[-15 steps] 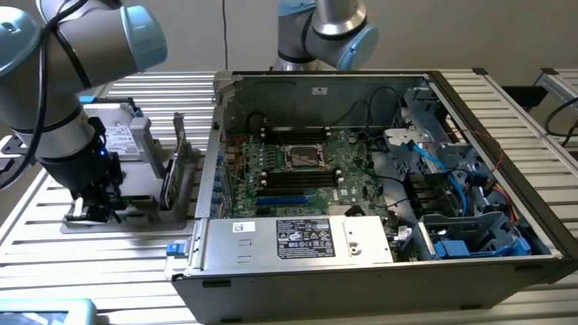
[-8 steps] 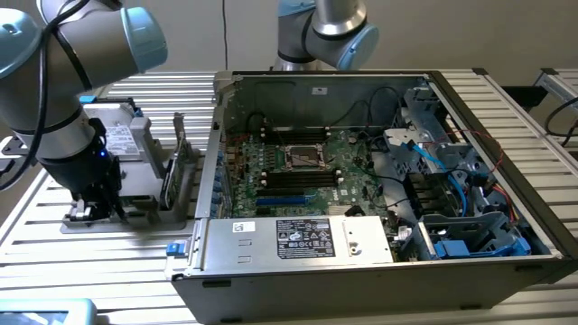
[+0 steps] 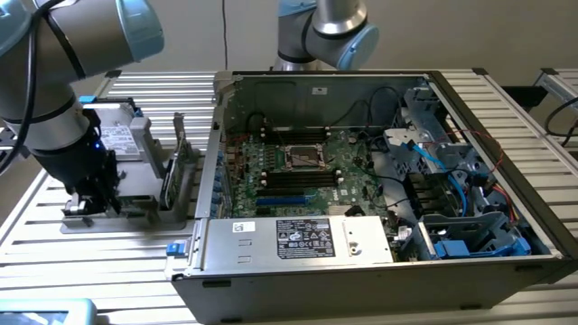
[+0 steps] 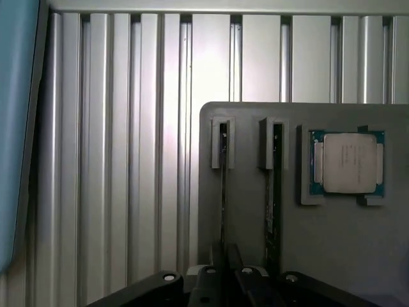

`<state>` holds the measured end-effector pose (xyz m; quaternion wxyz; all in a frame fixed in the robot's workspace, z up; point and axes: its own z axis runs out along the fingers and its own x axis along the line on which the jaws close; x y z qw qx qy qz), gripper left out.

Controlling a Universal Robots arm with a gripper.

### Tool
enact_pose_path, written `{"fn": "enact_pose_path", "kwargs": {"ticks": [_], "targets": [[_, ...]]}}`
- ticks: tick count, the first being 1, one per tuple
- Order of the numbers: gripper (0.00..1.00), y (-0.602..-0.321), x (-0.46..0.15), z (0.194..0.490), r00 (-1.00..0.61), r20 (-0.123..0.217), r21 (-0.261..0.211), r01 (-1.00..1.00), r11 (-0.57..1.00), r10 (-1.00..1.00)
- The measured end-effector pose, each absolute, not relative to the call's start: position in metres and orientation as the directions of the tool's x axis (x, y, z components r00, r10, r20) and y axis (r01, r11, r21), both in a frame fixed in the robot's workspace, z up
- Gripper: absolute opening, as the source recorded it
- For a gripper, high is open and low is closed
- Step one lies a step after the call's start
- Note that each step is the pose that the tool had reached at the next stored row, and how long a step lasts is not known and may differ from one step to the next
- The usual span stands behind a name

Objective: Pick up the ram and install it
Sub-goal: 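Pick up the ram and move it above insertion slot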

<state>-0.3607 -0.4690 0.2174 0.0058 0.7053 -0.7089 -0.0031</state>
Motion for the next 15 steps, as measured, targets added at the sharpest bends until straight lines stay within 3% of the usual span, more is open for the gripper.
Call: {"fn": "enact_pose_path", "kwargs": {"ticks": [15], "targets": [[0.13, -0.471, -0.357, 0.285, -0.005, 0.004, 0.013, -1.000, 0.005, -1.000]]}}
